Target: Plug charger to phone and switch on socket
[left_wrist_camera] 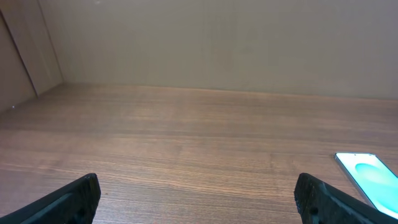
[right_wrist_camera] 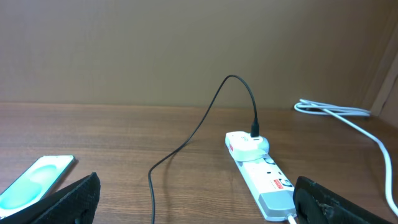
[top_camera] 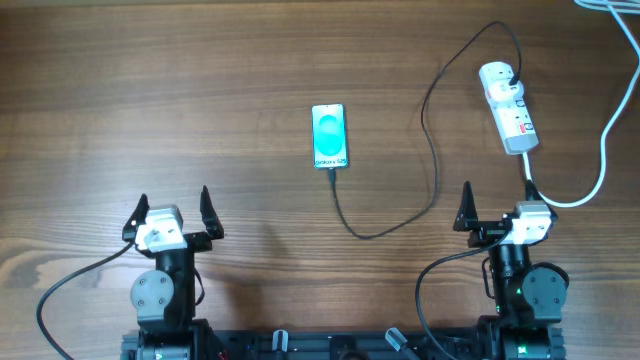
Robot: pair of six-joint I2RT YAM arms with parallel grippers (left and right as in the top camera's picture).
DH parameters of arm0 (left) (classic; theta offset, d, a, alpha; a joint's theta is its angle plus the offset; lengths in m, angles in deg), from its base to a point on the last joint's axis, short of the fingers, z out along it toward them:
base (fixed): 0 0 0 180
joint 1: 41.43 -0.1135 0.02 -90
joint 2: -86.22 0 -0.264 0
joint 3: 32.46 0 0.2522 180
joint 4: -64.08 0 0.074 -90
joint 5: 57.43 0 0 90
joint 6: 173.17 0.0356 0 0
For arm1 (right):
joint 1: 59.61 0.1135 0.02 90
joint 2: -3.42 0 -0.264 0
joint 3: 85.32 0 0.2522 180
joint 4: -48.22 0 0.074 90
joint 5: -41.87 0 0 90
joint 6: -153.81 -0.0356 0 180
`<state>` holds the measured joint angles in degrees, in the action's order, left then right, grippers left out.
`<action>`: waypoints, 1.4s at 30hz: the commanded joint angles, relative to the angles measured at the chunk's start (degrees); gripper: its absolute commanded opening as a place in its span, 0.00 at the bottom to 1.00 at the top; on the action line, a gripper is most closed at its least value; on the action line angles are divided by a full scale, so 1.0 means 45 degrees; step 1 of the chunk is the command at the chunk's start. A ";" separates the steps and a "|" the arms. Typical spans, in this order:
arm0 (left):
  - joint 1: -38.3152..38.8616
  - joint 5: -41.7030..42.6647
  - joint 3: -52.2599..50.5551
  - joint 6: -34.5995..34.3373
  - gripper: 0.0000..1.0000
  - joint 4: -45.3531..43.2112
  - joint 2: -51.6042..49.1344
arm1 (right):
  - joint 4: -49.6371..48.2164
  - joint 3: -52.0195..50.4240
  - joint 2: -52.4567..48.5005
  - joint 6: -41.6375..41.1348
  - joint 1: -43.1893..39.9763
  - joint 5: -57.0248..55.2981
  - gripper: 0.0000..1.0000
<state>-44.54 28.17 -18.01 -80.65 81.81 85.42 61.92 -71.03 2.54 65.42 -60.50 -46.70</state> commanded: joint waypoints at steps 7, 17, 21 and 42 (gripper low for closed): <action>-0.0019 0.0627 -0.0078 -0.0087 1.00 0.0102 0.0136 | -0.0024 -0.0053 0.0151 -0.0034 0.0073 0.0024 1.00; 0.0335 0.0680 -0.0078 -0.0087 1.00 0.0107 0.0136 | -0.0024 -0.0053 0.0151 -0.0034 0.0073 0.0024 1.00; 0.0335 0.0442 -0.0078 -0.0437 1.00 0.0097 0.0136 | -0.0024 -0.0053 0.0151 -0.0029 0.0073 0.0024 1.00; 0.0335 0.0685 -0.0078 -0.0306 1.00 0.0107 0.0136 | -0.0024 -0.0053 0.0151 -0.0029 0.0073 0.0024 1.00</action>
<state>-43.30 30.53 -18.01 -83.05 82.16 85.42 61.92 -71.03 2.54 65.42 -60.50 -46.70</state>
